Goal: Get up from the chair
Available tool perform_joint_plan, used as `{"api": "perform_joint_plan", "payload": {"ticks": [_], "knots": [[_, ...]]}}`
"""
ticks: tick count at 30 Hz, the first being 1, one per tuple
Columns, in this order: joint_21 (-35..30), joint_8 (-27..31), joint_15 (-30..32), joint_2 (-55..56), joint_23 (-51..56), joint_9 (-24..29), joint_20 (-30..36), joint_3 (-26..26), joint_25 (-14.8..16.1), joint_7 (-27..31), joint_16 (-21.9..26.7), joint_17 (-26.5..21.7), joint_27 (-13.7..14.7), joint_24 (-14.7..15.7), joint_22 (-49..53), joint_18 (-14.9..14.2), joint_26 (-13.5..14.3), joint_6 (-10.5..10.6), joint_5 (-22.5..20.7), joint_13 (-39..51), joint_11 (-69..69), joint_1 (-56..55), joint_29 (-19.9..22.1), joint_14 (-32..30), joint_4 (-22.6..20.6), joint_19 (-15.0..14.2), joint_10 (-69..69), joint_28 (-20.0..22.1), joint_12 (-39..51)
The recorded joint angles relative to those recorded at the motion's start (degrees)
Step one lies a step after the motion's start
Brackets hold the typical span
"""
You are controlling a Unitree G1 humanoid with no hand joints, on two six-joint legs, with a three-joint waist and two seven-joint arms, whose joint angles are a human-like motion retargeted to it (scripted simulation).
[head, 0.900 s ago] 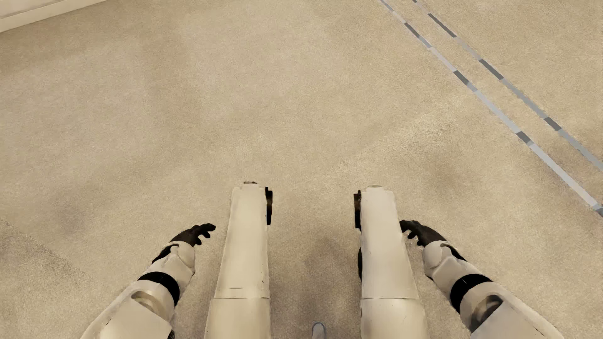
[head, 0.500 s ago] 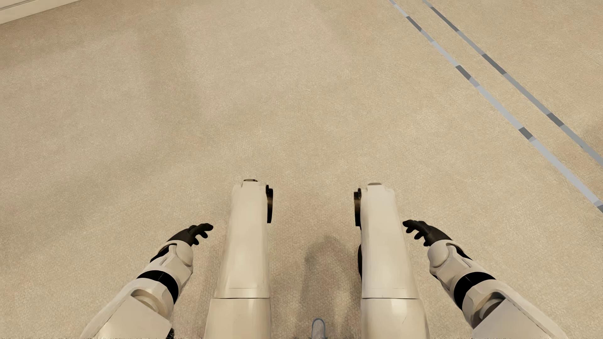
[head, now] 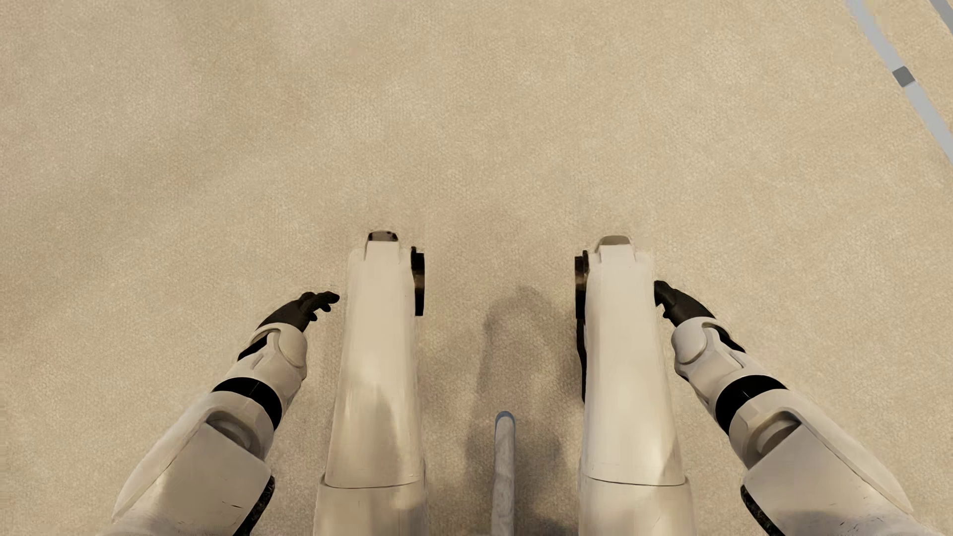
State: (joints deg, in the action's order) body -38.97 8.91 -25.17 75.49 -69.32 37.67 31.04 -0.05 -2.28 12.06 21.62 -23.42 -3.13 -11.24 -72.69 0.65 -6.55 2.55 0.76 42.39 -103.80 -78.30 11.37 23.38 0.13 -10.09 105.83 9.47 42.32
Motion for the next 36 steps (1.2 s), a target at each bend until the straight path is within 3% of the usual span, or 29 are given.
{"api": "perform_joint_plan", "payload": {"ticks": [5,8,11,13,15,17,19,23,26,28,29,31,32,34,36], "knots": [[1.48,-1.87,-0.73,-8.86,-0.74,-3.65,1.54,0.05,0.65,-1.72,0.33,0.14,0.52,0.52,1.33,0.55,1.02,0.02,0.35,-4.56,13.24,8.55,1.31,0.06,0.52,0.60,-12.73,2.20,-5.23],[3.22,-3.74,0.53,-18.51,-0.57,-7.76,-0.57,-0.06,-0.14,-3.91,0.20,-0.07,0.55,-0.96,1.48,1.28,0.88,-0.09,0.05,-9.64,25.38,18.75,0.99,-0.65,1.13,1.65,-24.58,1.53,-12.29],[5.94,-5.09,3.46,-31.10,0.25,-13.25,-2.71,-0.12,-1.54,-6.12,0.07,-1.43,0.18,-3.02,1.05,1.86,0.23,-0.19,0.34,-16.78,41.35,32.06,-0.25,-0.79,0.63,0.92,-40.07,-0.80,-20.66],[7.39,-5.95,8.95,-40.04,0.52,-17.05,-3.13,0.21,-3.07,-6.79,0.50,-2.72,0.34,-4.19,1.72,2.03,0.90,-0.80,0.61,-22.18,52.76,41.98,-1.05,-1.71,-0.45,-0.99,-51.52,-1.62,-26.56],[8.33,-6.51,14.82,-46.34,0.58,-20.33,-5.26,0.34,-4.27,-8.13,1.06,-3.89,0.26,-4.49,2.15,1.79,1.22,-1.28,1.35,-26.57,59.60,51.59,-2.88,-8.72,-0.29,-2.68,-63.14,-3.38,-31.51],[9.37,-7.19,18.92,-47.40,-0.07,-23.00,-8.44,-0.53,-4.78,-10.50,1.52,-4.38,-0.03,-3.79,1.44,0.58,1.24,-1.27,2.88,-28.32,58.43,59.88,-4.18,-11.38,0.84,-9.02,-72.90,-2.93,-34.92],[10.47,-8.42,21.10,-48.05,-0.31,-24.58,-10.25,-1.59,-4.73,-13.51,2.06,-4.48,-0.17,-3.24,0.10,-0.54,0.77,-0.89,4.23,-29.36,58.31,67.71,-3.99,-12.27,2.24,-10.84,-80.42,-2.09,-37.38],[11.72,-9.61,21.10,-51.04,-1.11,-27.68,-12.35,-2.13,-3.65,-17.31,2.47,-4.83,-0.62,-3.43,-2.44,-1.84,0.42,-0.52,6.77,-30.57,75.98,78.82,-4.06,-10.93,3.93,-7.24,-88.60,-3.04,-37.69],[11.41,-10.68,21.60,-53.08,-2.27,-29.47,-13.63,-1.86,-4.83,-18.91,2.04,-5.79,-0.74,-2.72,-1.43,-2.94,1.75,0.53,7.41,-30.87,85.70,85.31,-5.26,-9.40,5.75,-3.98,-90.39,-1.97,-36.73],[12.05,-12.32,23.95,-53.86,-2.33,-29.78,-14.36,-2.18,-5.52,-20.15,2.54,-4.99,-0.55,-1.38,0.07,-5.93,2.87,0.76,6.23,-30.94,81.71,88.65,-5.95,-11.04,8.50,-5.46,-89.40,-0.26,-36.61],[11.45,-12.42,26.22,-54.78,-2.44,-30.01,-14.78,-2.40,-5.53,-20.29,2.84,-4.22,-0.49,-1.12,0.69,-8.25,3.25,0.93,4.65,-31.13,80.78,88.93,-5.56,-13.44,10.48,-4.12,-86.23,0.45,-37.23],[10.11,-12.52,24.12,-59.78,-1.99,-30.37,-16.05,-1.64,-6.50,-18.07,2.78,-4.03,-0.75,-1.29,1.42,-12.17,3.00,1.18,2.17,-31.97,82.91,83.86,-5.41,-22.70,13.25,0.87,-71.71,0.44,-37.93],[9.18,-13.13,24.76,-63.26,-1.40,-29.74,-17.25,-0.57,-7.32,-16.55,2.09,-4.75,-0.86,-1.01,1.57,-11.79,2.91,1.74,1.04,-31.81,86.00,79.62,-5.23,-27.28,13.68,3.19,-62.98,1.01,-37.84],[6.31,-13.98,23.82,-67.86,-0.90,-28.03,-19.86,2.01,-7.18,-13.29,0.49,-5.98,-0.83,-0.71,1.71,-10.14,2.89,1.65,0.11,-30.62,88.31,70.53,-4.09,-23.27,11.64,3.73,-49.56,2.22,-38.68],[5.12,-13.95,21.81,-71.68,-1.29,-27.40,-21.38,4.32,-6.52,-10.91,-0.84,-6.77,-0.92,-2.39,1.12,-7.93,2.11,1.42,-0.52,-29.19,90.05,62.79,-3.20,-18.90,7.44,4.59,-48.93,0.24,-40.08]]}}
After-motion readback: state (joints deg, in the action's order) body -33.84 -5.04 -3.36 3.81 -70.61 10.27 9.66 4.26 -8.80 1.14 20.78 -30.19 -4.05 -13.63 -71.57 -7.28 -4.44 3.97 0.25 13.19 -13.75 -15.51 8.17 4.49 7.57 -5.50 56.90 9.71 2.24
